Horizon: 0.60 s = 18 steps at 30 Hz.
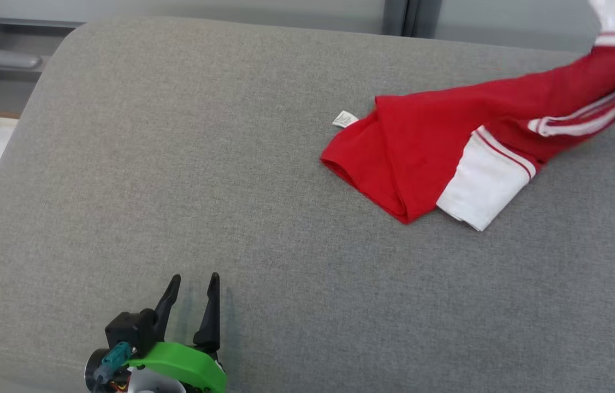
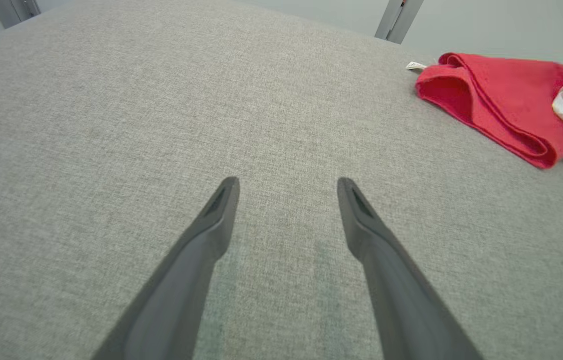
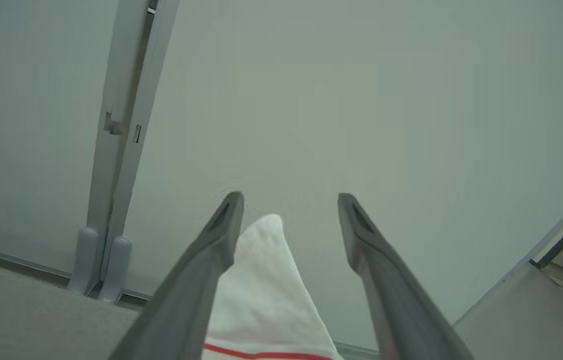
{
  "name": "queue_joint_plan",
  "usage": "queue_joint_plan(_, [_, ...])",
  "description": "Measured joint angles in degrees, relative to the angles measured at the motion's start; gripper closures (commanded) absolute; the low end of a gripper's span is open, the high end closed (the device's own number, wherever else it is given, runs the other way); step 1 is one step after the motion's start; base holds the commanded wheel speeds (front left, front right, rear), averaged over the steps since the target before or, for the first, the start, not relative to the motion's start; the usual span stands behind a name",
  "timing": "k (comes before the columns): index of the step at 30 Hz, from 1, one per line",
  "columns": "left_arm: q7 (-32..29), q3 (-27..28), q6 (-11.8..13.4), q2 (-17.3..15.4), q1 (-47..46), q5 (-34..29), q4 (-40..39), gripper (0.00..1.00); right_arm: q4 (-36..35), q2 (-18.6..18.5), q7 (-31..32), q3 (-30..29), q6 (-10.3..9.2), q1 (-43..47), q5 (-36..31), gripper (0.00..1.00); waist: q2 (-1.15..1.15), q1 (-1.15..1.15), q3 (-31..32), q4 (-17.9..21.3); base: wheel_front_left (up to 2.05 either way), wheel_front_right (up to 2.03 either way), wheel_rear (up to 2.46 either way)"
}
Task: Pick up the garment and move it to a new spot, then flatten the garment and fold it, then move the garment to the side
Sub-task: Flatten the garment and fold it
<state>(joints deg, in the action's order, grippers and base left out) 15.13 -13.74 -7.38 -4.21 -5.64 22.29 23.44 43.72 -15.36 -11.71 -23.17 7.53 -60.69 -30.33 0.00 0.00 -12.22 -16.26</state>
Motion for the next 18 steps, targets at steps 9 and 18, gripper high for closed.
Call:
queue_joint_plan(9, [0.00, 0.45, 0.00, -0.77, -0.48, 0.42, -0.35, 0.00, -3.15, 8.64, -3.22, -9.36, 0.00, 10.22, -3.49, 0.00, 0.00, 0.00, -1.92, 0.89, 0.00, 0.00, 0.00])
queue_joint_plan(18, [0.00, -0.16, 0.00, -0.94, -1.66, 0.29, -0.82, 0.00, -3.03, 12.39, -3.30, 3.72, 0.00, 16.15, 6.11, 0.00, 0.00, 0.00, -2.06, 3.58, 0.00, 0.00, 0.00])
